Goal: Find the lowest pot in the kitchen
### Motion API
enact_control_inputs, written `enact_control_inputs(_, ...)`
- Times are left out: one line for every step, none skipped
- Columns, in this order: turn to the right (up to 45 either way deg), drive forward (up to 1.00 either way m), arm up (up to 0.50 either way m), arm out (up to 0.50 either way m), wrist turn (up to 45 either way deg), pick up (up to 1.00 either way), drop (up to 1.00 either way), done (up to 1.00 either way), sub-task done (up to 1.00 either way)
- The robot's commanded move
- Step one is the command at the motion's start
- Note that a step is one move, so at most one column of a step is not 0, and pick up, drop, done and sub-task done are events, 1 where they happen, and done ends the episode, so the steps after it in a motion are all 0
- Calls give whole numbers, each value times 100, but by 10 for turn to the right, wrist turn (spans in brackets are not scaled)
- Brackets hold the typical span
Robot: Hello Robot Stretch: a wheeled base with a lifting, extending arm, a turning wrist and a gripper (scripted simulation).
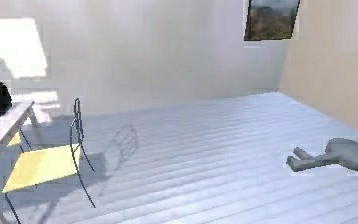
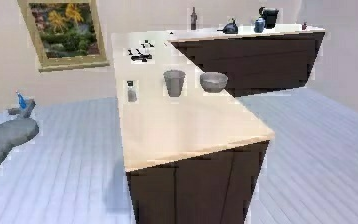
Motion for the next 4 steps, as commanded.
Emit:
enact_control_inputs(0,100,0,0,0,0,0,0,0)
enact_control_inputs(90,0,0,0,0,0,0,0,0)
enact_control_inputs(0,5,0,0,0,0,0,0,0)
enact_control_inputs(-240,0,0,0,0,0,0,0,0)
